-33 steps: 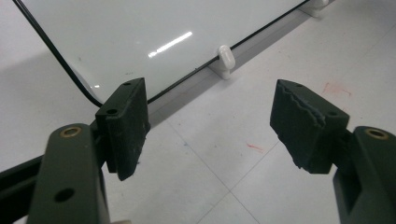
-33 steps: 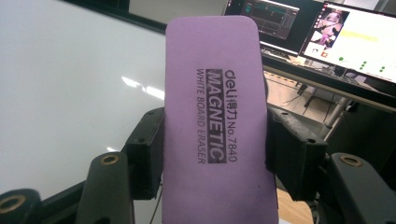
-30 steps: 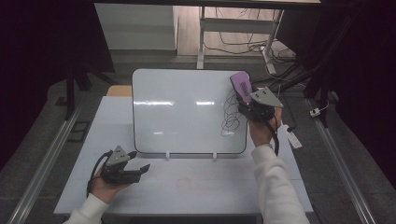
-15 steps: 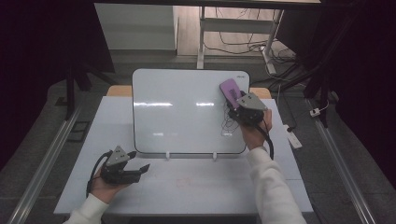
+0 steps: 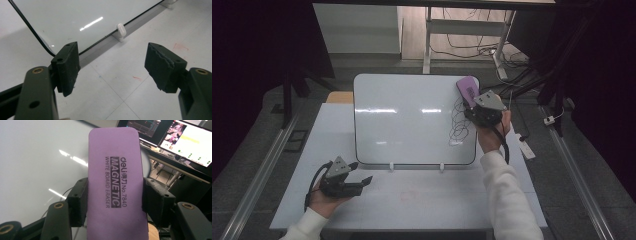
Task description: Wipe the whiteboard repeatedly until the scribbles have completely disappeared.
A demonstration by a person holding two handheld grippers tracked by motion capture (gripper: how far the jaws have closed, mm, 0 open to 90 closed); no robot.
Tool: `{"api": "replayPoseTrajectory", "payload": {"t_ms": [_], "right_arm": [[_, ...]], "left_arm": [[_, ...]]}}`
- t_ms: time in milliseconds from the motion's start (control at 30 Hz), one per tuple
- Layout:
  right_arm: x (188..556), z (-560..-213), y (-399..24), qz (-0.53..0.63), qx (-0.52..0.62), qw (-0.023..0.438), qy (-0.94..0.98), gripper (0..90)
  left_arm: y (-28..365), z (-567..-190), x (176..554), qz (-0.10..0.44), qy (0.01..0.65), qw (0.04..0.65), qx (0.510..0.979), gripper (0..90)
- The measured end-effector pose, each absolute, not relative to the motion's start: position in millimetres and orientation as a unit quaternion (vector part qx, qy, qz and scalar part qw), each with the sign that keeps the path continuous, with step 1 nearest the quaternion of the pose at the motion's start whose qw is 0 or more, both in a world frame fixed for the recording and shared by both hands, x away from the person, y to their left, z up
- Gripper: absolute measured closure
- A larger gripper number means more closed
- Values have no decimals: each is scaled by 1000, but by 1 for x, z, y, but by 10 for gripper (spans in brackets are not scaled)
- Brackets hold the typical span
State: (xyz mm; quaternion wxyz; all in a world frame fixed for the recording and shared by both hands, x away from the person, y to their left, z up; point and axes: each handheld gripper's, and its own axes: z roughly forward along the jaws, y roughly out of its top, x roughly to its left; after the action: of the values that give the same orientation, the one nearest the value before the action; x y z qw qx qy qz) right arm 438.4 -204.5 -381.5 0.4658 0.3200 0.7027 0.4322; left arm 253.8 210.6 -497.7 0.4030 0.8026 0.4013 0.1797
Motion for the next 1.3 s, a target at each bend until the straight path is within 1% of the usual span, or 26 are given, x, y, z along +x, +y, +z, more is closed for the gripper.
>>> {"api": "replayPoseTrajectory", "payload": {"t_ms": [167,467,600,733,867,1033,1167,1300], "right_arm": [[438,-384,-201,433,317,458,708,410],[414,-413,-180,433,278,438,737,411],[407,-421,-178,436,271,426,745,411],[407,-420,-179,434,269,426,747,411],[412,-416,-184,433,280,438,737,411],[424,-403,-193,432,307,456,715,411],[429,-397,-195,438,321,454,706,411],[419,-408,-187,439,301,441,722,411]], "left_arm": [[212,-498,254,178,401,402,803,290],[212,-499,255,177,404,401,803,290],[211,-499,255,178,403,399,805,288],[211,-499,255,178,402,399,805,288],[212,-500,255,177,402,399,805,288],[212,-500,255,177,401,398,806,288],[213,-500,255,176,402,398,805,288],[213,-500,256,175,402,398,806,288]]}}
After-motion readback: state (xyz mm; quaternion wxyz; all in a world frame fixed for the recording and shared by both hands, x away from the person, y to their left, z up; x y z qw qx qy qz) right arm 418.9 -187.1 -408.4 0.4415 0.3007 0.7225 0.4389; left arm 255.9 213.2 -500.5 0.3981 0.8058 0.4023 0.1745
